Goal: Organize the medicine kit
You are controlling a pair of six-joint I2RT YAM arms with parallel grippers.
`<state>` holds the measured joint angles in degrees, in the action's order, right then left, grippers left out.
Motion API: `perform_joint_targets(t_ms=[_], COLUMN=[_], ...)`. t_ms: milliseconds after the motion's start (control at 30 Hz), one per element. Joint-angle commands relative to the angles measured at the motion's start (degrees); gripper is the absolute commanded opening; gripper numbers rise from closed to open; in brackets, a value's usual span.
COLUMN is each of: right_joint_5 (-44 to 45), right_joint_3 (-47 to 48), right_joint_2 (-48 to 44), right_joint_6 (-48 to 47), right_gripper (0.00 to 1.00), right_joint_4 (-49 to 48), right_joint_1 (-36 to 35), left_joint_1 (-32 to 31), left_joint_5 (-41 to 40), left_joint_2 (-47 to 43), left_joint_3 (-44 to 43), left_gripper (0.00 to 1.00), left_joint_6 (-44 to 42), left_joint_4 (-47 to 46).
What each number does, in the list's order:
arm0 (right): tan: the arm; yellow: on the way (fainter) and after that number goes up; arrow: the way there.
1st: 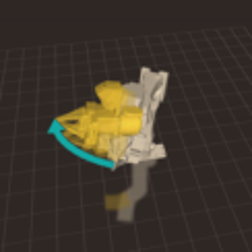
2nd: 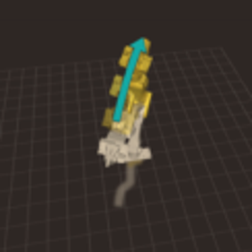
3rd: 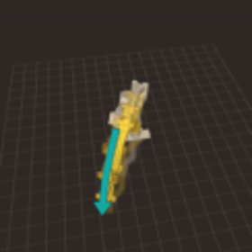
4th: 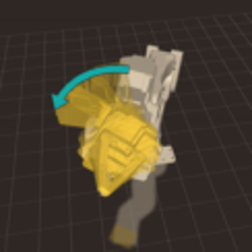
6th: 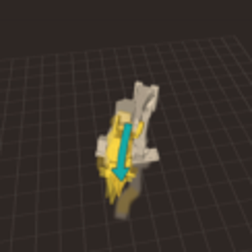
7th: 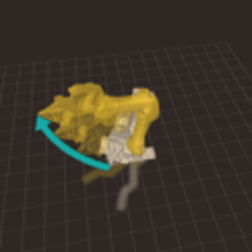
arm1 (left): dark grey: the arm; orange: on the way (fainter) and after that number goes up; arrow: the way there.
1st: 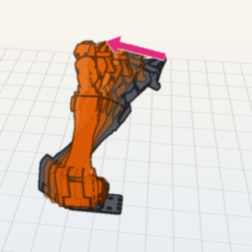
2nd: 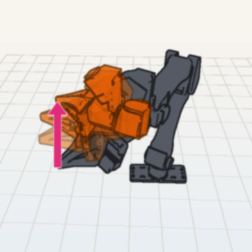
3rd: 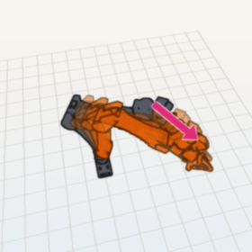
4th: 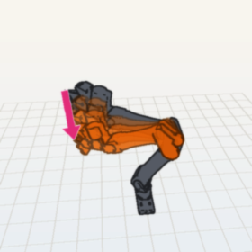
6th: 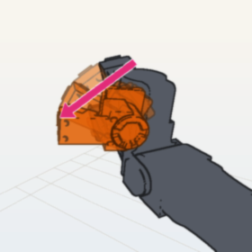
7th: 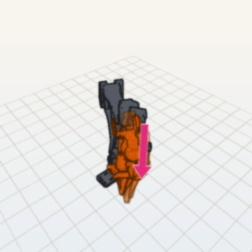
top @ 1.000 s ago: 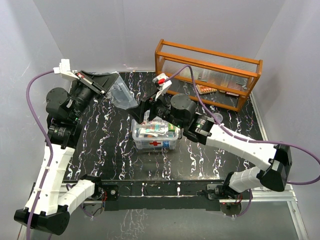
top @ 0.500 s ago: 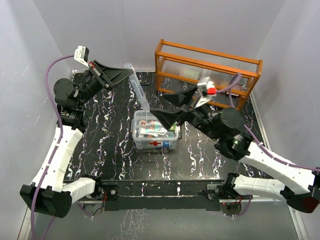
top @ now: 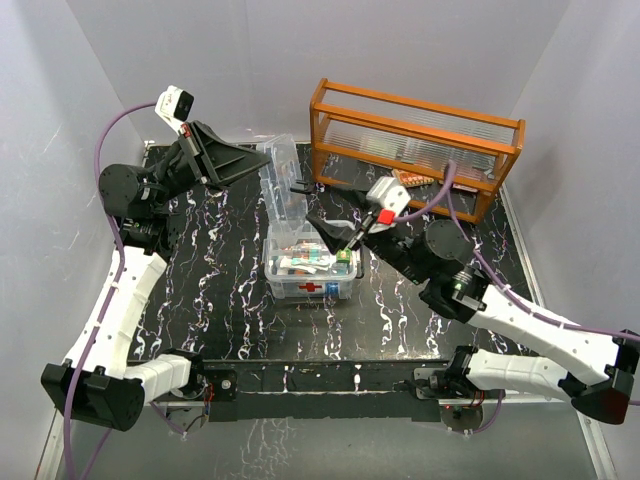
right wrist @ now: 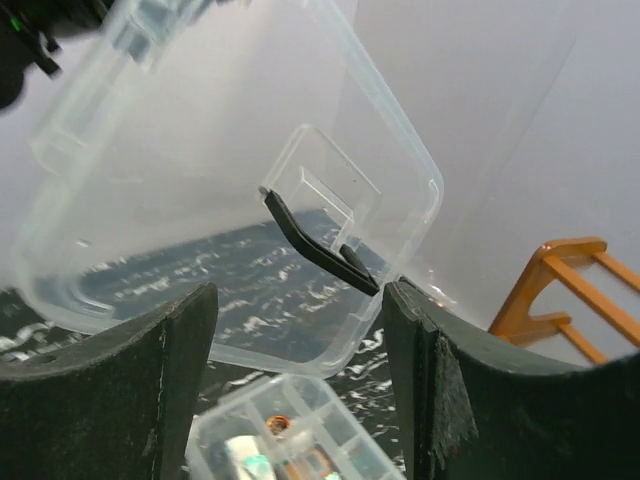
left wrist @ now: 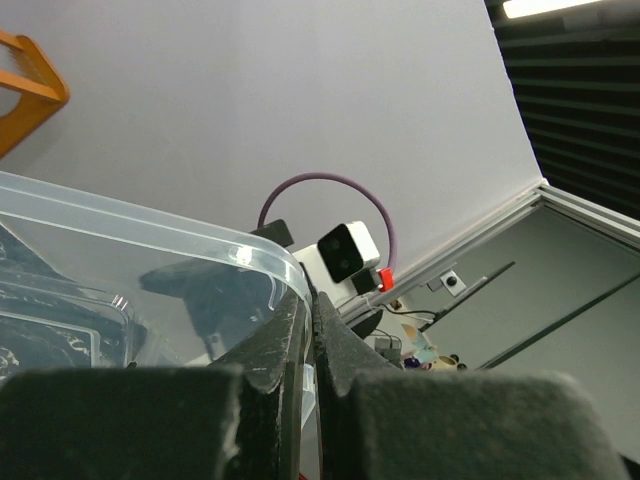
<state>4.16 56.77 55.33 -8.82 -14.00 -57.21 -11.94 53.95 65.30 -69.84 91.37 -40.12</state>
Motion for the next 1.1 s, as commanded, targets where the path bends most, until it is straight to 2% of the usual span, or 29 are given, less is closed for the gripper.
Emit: perform_joint_targets(t_ms=[0,233,600,667,767,900,967,1067], right_joint_5=[-2.87,-4.96,-5.12,-7.19,-9.15,-10.61,-10.71,-10.33], right_joint_3=[2.07,4.2,3.3,4.51,5.99,6.0,5.83,5.76], right_joint_2=[2.55,6.81,6.89,7.33,8.02,7.43,6.95,5.97], right_joint_6=[-14.35,-22.0,-24.91,-25.39,-26.75,-27.69,-27.9,-28.09], right_gripper=[0.63,0.48,0.36,0.29,0.14,0.02,0.0,0.0], right_joint_4=[-4.55,-4.99,-7.58,-5.23,-0.95,1.75,2.55,3.84], right_joint_1=[0.07,0.03,0.08,0.07,0.1,0.08,0.08,0.08], left_joint_1=[0.0,0.03,0.02,0.02,0.02,0.06,-0.01,0.0], left_joint_5=[2.23,3.3,3.7,3.7,3.83,3.83,3.96,3.39], left_joint_2=[-3.88,-5.53,-6.58,-6.55,-6.67,-7.13,-7.36,-7.67], left_joint_3=[0.04,0.64,2.07,1.83,1.73,1.6,1.21,0.14], left_gripper=[0.0,0.0,0.0,0.0,0.0,0.0,0.04,0.18], left_joint_6=[3.68,4.52,3.72,3.73,3.72,2.42,0.82,-3.22], left_joint_4=[-2.26,0.05,2.5,2.69,2.92,5.12,7.61,12.71])
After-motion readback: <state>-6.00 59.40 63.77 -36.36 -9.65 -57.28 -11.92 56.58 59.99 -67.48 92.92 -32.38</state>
